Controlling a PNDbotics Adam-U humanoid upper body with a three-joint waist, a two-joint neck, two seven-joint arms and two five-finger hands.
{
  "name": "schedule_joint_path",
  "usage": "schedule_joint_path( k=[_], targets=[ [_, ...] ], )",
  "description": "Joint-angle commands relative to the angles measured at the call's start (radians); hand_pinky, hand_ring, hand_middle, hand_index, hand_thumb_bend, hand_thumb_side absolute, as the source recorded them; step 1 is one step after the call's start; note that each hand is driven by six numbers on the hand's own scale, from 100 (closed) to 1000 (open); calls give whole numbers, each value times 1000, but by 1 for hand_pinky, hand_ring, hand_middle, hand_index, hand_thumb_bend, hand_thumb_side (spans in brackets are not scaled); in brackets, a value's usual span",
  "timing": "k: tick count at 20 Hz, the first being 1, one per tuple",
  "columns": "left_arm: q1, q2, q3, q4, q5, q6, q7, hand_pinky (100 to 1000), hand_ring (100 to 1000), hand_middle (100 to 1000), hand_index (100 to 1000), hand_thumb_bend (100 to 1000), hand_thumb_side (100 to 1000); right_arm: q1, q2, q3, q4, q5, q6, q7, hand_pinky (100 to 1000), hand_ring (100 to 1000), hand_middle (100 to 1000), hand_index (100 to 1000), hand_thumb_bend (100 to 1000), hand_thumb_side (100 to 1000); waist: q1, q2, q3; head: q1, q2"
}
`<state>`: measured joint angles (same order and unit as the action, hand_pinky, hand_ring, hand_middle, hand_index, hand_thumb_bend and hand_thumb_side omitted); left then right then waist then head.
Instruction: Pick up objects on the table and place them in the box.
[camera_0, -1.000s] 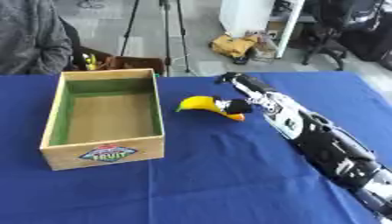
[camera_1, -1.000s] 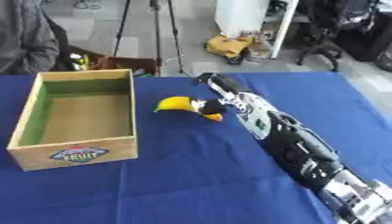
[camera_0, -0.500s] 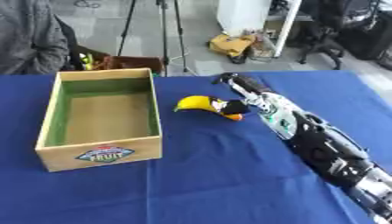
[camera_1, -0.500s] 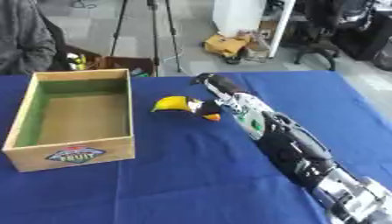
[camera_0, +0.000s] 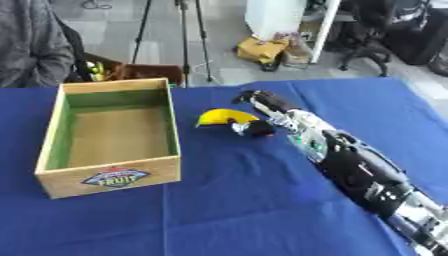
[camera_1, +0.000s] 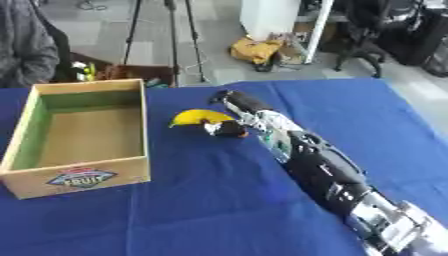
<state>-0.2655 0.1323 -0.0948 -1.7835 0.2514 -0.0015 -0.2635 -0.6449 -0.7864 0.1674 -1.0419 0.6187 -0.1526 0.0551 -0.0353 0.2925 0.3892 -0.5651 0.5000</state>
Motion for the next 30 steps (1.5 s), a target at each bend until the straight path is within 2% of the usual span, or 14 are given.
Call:
schedule_joint_path(
  k=[1, 14, 19, 22, 25, 30],
  targets=[
    [-11, 11, -2, -17, -1, -5, -4, 529, 743, 635, 592, 194, 1000, -22, -19, -3, 5, 44, 2, -12, 769, 877, 812, 858, 284, 663, 5, -14, 1, -4, -11],
    [-9, 12, -3, -17, 0, -7, -4, 530, 742, 634, 592, 195, 1000, -16, -16, -2, 22, 88, 21, -48, 677, 776, 733, 802, 269, 606, 16, -11, -5, -13, -20],
    [-9, 12, -3, -17, 0, -7, -3, 530, 742, 634, 592, 196, 1000, -12, -15, -2, 22, 91, 25, -58, 593, 681, 641, 738, 204, 511, 16, -12, -8, -14, -22],
    [-9, 12, -3, -16, -1, -7, -3, 530, 742, 634, 592, 197, 1000, -10, -13, -2, 23, 92, 30, -64, 509, 592, 558, 670, 142, 400, 16, -12, -9, -14, -21],
    [-9, 12, -3, -16, -1, -7, -2, 530, 742, 634, 592, 198, 1000, -8, -13, -4, 21, 92, 37, -77, 454, 541, 502, 609, 101, 310, 16, -13, -11, -14, -22],
    [-9, 12, -3, -16, -2, -7, -1, 530, 742, 634, 592, 199, 1000, -5, -14, -4, 18, 86, 48, -107, 429, 522, 482, 586, 100, 277, 15, -14, -14, -15, -20]
  ],
)
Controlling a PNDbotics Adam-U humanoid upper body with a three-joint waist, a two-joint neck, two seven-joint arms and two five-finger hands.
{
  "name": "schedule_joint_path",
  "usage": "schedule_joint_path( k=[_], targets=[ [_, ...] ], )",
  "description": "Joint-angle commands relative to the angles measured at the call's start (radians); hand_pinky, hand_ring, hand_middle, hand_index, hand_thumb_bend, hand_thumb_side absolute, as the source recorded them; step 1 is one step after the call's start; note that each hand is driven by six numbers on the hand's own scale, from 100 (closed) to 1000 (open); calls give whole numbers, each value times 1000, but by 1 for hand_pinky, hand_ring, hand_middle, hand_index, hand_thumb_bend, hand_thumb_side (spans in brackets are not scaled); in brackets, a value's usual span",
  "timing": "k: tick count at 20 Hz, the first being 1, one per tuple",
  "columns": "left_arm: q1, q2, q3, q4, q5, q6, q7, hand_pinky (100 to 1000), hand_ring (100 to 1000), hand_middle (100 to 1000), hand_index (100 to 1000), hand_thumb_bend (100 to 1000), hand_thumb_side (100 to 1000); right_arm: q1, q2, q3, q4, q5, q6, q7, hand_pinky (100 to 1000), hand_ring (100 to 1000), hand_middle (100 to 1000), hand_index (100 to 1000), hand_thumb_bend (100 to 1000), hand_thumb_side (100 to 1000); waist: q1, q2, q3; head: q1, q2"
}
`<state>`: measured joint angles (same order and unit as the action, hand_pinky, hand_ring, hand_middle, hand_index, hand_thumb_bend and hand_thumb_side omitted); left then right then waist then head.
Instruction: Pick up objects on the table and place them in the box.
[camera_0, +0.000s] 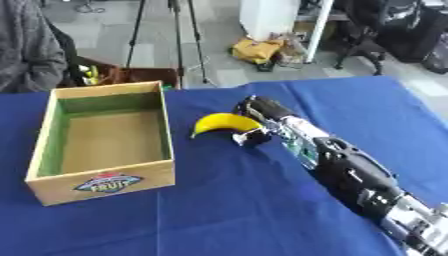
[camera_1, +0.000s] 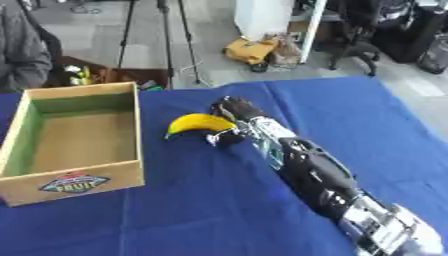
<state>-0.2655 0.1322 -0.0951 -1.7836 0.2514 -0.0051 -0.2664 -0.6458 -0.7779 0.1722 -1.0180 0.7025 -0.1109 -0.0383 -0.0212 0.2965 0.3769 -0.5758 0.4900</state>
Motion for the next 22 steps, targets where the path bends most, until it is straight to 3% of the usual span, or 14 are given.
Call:
schedule_joint_path(
  k=[1, 2, 3, 22],
  targets=[
    [-8, 12, -3, -15, -2, -3, 2, 530, 742, 634, 592, 198, 1000, -4, -22, -10, -7, 0, 9, -19, 413, 509, 468, 569, 100, 334, 1, -18, -2, -4, -10],
    [-8, 12, -2, -15, -2, -3, 2, 530, 742, 634, 592, 200, 1000, -3, -23, -12, -10, -7, 11, -26, 413, 509, 468, 569, 100, 256, 1, -18, -4, -4, -9],
    [-8, 12, -2, -15, -2, -3, 3, 530, 742, 635, 592, 200, 1000, -1, -24, -14, -15, -14, 13, -32, 411, 507, 466, 565, 100, 248, 1, -19, -5, -4, -8],
    [4, 20, 3, -10, -5, -1, 10, 530, 741, 638, 592, 209, 1000, 12, -113, -55, -214, -169, 89, -25, 415, 511, 466, 564, 100, 224, -10, -46, -45, 6, 12]
  ],
)
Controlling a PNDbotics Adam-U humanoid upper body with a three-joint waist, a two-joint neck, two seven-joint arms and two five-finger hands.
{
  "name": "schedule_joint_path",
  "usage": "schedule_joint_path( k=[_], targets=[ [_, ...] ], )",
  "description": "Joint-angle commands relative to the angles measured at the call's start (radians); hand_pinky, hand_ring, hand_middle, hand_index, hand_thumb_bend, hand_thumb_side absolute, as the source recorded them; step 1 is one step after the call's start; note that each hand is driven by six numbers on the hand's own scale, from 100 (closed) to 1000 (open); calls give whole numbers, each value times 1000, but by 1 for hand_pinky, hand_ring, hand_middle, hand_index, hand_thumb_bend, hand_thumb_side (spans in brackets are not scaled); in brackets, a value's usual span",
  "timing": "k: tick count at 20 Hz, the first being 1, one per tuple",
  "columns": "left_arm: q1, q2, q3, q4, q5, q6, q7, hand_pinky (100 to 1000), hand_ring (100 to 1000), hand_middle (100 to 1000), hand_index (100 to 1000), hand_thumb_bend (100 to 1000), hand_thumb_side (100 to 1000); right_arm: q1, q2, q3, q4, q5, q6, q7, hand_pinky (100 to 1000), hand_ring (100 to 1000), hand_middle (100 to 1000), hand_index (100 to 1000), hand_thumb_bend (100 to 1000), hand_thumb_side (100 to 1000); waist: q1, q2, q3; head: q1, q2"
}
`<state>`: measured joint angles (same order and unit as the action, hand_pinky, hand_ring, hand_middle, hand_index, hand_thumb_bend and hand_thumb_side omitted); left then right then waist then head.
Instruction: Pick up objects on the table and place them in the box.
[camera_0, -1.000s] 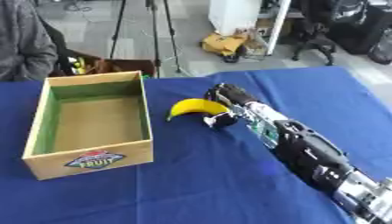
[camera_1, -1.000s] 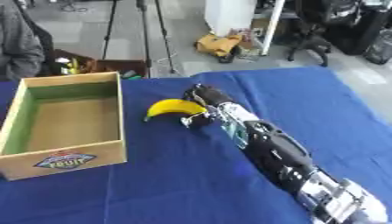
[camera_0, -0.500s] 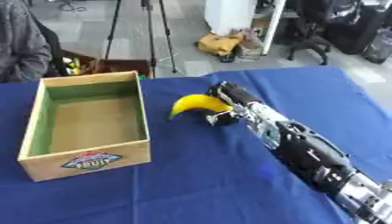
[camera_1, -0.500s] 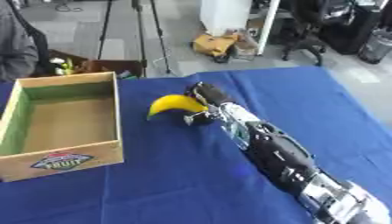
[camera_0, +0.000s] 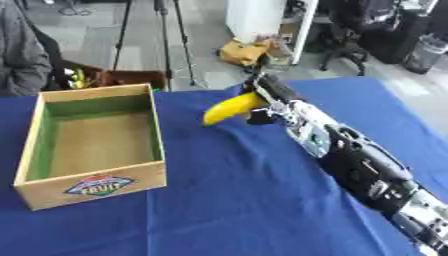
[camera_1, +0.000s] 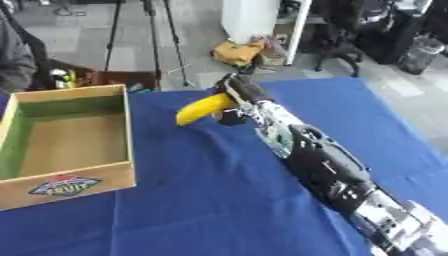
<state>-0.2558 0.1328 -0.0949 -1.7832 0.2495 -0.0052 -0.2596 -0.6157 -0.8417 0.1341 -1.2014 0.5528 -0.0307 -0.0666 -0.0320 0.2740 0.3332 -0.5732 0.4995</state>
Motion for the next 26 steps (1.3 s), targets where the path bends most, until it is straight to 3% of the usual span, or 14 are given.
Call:
schedule_joint_path(
  k=[1, 14, 20, 26],
  targets=[
    [-5, 20, 3, -10, -3, -1, 3, 530, 741, 638, 591, 209, 1000, -21, -50, -17, -34, -26, 13, 5, 415, 511, 465, 564, 100, 226, 0, -24, -2, 3, 3],
    [-5, 21, 1, -11, 6, -1, 4, 529, 739, 637, 590, 213, 1000, -117, -27, 15, -73, -142, 33, 69, 419, 514, 463, 559, 100, 270, -5, -43, 15, -10, 5],
    [-14, 15, 3, -18, 26, -10, 9, 529, 733, 632, 587, 224, 1000, -165, 28, 68, -94, -121, 12, 124, 421, 517, 465, 563, 100, 283, -7, -49, 57, -33, 0],
    [-32, 7, 9, -30, 67, -26, 25, 529, 724, 628, 586, 233, 1000, -187, 83, 106, -55, -81, -10, 168, 424, 519, 467, 564, 100, 305, -5, -52, 112, -53, -12]
  ],
)
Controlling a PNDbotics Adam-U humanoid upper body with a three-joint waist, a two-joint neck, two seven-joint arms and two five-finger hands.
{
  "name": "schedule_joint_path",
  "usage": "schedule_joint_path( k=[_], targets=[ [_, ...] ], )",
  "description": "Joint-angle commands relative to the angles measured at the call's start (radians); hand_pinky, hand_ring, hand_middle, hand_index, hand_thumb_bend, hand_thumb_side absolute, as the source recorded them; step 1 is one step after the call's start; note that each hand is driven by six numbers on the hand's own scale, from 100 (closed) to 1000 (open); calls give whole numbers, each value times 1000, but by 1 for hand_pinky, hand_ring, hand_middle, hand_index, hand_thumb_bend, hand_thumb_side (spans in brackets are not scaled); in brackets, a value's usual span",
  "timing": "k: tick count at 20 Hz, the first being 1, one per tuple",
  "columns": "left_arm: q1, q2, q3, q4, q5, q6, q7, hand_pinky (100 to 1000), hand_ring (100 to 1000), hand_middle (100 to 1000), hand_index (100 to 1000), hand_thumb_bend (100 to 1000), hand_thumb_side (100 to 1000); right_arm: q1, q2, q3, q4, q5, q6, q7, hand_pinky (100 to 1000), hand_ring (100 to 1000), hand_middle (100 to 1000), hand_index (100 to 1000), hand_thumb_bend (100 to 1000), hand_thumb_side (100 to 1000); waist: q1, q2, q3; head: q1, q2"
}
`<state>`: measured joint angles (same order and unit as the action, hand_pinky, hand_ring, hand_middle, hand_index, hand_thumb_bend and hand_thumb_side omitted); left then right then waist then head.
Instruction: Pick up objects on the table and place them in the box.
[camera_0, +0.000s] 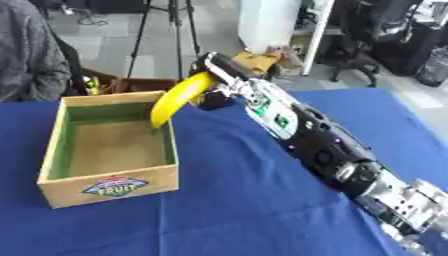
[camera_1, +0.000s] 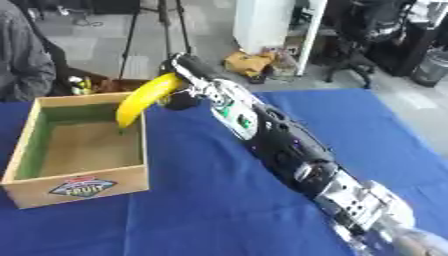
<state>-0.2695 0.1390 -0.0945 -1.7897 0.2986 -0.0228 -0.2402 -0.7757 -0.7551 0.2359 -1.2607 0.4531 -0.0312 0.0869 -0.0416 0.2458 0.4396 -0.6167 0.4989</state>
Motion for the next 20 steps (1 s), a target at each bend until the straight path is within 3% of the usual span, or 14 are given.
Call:
schedule_joint_path(
  k=[1, 8, 17, 19, 20],
  targets=[
    [-20, 0, 9, -25, 23, -9, 7, 530, 723, 628, 586, 234, 1000, -30, 2, 8, 11, 24, -14, 18, 425, 520, 467, 565, 100, 306, 5, -24, 13, -13, -14],
    [-30, -6, 8, -30, 40, -10, 9, 531, 708, 627, 586, 237, 1000, -41, 41, 34, 38, 65, -44, 35, 428, 523, 470, 569, 100, 308, 5, -24, 47, -26, -28],
    [-33, -11, 8, -32, 43, -9, 10, 531, 707, 627, 586, 239, 1000, -40, 79, 59, 41, 131, -94, 38, 453, 542, 496, 604, 100, 302, 1, -18, 54, -27, -38],
    [-32, -12, 8, -32, 43, -9, 10, 531, 706, 627, 586, 239, 1000, -38, 86, 64, 39, 144, -108, 38, 482, 566, 513, 629, 100, 310, 0, -16, 53, -27, -38],
    [-33, -13, 8, -32, 43, -9, 10, 531, 706, 627, 586, 240, 1000, -37, 89, 66, 36, 149, -118, 38, 571, 662, 572, 692, 100, 328, -1, -15, 53, -27, -38]
  ],
)
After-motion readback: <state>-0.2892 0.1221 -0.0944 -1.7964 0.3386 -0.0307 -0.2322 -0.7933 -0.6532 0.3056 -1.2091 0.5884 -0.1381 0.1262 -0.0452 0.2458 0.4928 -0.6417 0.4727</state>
